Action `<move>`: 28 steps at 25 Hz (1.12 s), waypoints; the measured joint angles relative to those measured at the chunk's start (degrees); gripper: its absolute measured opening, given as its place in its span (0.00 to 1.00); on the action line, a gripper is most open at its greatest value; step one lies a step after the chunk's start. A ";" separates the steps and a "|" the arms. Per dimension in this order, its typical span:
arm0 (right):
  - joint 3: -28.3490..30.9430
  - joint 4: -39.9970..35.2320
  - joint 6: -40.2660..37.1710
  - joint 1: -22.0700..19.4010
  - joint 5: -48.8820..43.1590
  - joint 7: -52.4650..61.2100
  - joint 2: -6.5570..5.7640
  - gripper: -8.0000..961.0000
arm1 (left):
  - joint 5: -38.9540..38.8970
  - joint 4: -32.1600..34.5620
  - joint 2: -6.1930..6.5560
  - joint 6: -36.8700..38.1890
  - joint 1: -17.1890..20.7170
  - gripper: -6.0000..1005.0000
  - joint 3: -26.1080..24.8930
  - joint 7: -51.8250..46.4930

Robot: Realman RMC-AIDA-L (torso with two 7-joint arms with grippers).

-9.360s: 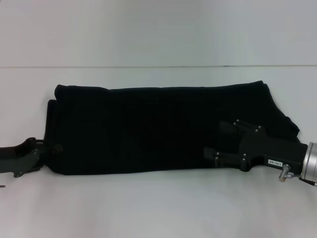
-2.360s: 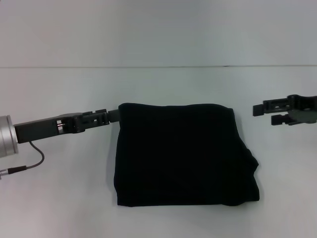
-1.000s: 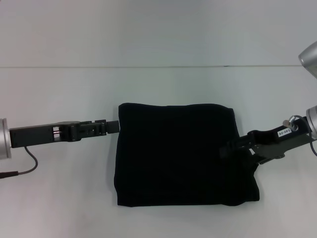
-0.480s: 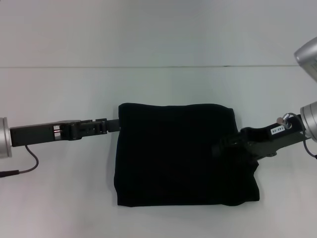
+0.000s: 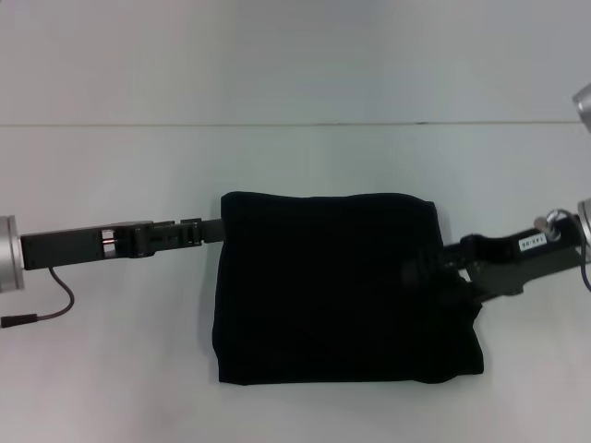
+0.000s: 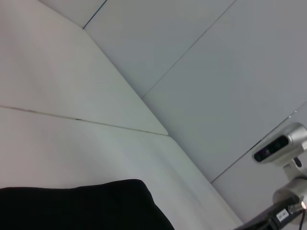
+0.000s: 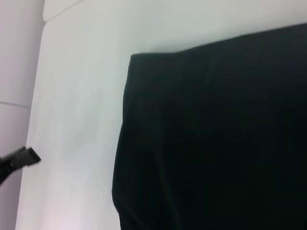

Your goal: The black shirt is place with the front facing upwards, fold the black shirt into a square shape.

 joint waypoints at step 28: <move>-0.05 0.09 -2.41 -4.75 -0.28 -1.19 0.51 0.94 | -0.09 -0.01 -0.21 -0.60 -0.95 0.86 -0.09 -0.67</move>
